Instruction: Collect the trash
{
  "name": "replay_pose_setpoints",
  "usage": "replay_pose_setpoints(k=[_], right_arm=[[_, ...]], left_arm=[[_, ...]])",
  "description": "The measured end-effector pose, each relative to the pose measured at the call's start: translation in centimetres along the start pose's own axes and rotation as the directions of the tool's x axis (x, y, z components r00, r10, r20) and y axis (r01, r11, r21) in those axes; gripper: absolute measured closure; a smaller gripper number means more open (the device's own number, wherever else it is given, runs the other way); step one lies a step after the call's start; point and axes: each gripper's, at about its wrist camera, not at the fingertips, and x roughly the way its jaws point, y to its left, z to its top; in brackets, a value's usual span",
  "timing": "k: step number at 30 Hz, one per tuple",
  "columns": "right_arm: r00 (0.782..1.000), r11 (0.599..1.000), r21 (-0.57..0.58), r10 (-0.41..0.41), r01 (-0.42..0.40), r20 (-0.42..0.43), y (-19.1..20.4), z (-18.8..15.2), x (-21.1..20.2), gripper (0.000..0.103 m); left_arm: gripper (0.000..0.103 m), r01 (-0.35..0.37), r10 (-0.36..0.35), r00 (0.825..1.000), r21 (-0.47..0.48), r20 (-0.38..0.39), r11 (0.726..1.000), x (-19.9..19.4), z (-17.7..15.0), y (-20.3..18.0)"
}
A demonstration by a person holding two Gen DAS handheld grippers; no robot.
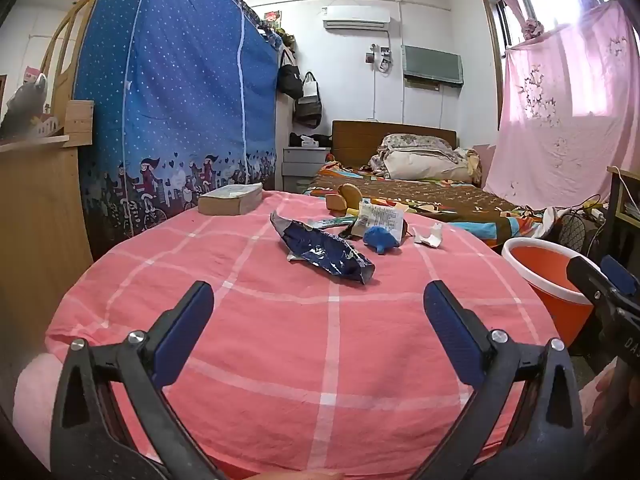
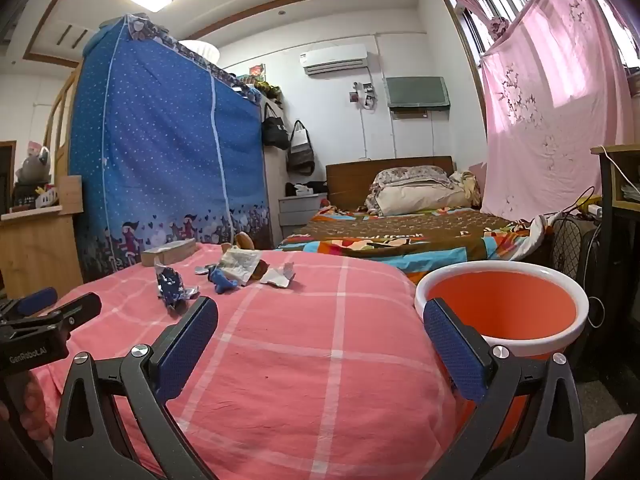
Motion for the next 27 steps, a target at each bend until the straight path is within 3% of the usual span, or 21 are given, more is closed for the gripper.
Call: replay_pose_setpoints(k=[27], right_arm=[[1.0,1.0,0.001,0.001,-0.001,0.002,0.05,-0.1,0.06,0.0]], left_arm=[[0.0,-0.003,0.003,1.0,0.012,0.007,1.0,-0.56,0.11,0.04]])
